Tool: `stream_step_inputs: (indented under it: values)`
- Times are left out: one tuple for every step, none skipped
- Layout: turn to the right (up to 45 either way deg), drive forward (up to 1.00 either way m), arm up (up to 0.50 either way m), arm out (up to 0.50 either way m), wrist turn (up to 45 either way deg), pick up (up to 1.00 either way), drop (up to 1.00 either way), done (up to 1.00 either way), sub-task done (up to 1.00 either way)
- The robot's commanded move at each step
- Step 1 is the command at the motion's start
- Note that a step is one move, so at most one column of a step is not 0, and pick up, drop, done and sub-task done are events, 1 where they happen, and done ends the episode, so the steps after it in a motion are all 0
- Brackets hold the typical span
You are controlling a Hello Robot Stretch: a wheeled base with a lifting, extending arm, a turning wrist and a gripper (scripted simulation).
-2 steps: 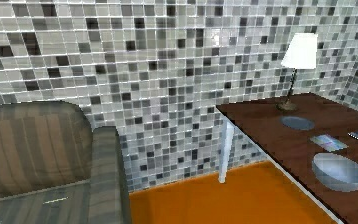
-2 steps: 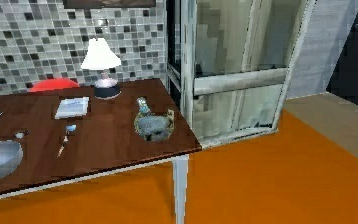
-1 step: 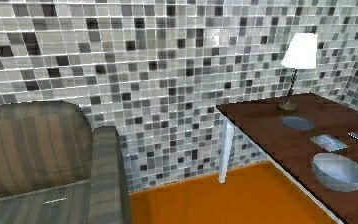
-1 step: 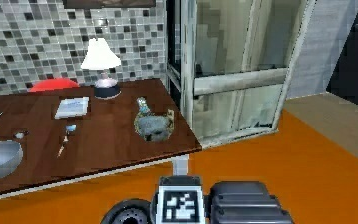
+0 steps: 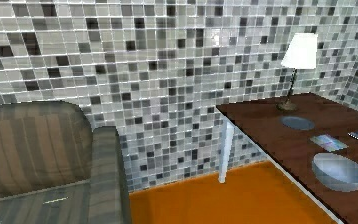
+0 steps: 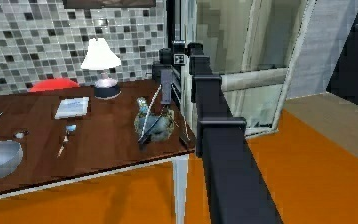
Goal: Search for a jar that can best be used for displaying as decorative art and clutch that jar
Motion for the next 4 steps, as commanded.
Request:
stream_step_inputs:
  values:
    - [0.0, 0.00, 0.00, 0.00, 45.0, 0.00, 0.00, 0.00, 0.00]
    - [0.0, 0.00, 0.00, 0.00, 45.0, 0.00, 0.00, 0.00, 0.00]
    - [0.0, 0.00, 0.00, 0.00, 45.0, 0.00, 0.00, 0.00, 0.00]
    - [0.0, 0.00, 0.00, 0.00, 6.0, 0.00, 0.00, 0.00, 0.00]
